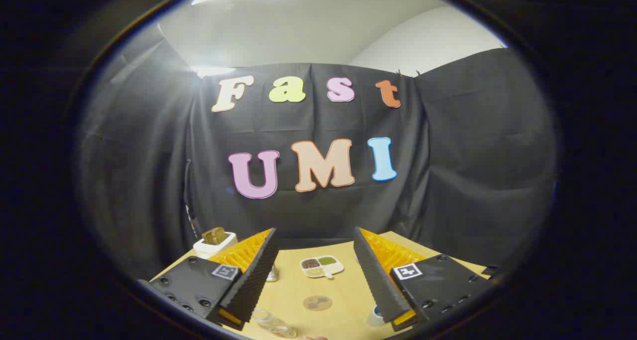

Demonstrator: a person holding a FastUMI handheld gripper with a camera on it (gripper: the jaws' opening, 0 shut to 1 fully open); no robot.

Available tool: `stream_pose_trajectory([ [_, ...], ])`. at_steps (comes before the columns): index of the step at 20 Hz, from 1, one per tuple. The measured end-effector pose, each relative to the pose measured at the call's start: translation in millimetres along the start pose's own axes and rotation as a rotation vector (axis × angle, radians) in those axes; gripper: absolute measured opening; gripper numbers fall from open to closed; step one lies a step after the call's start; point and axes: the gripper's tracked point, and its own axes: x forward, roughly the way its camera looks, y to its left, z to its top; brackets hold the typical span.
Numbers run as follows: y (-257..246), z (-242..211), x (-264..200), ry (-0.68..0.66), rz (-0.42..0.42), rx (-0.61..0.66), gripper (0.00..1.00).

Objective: Take the bottle from table, then pour the juice into the cup, finally place the bottle on the coaster

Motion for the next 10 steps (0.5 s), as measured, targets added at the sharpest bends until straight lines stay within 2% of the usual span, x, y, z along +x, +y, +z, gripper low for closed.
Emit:
stream_pose_trajectory([
  [10, 10.5, -7.5, -3.4, 0.013, 0.017, 0.011, 0.93],
])
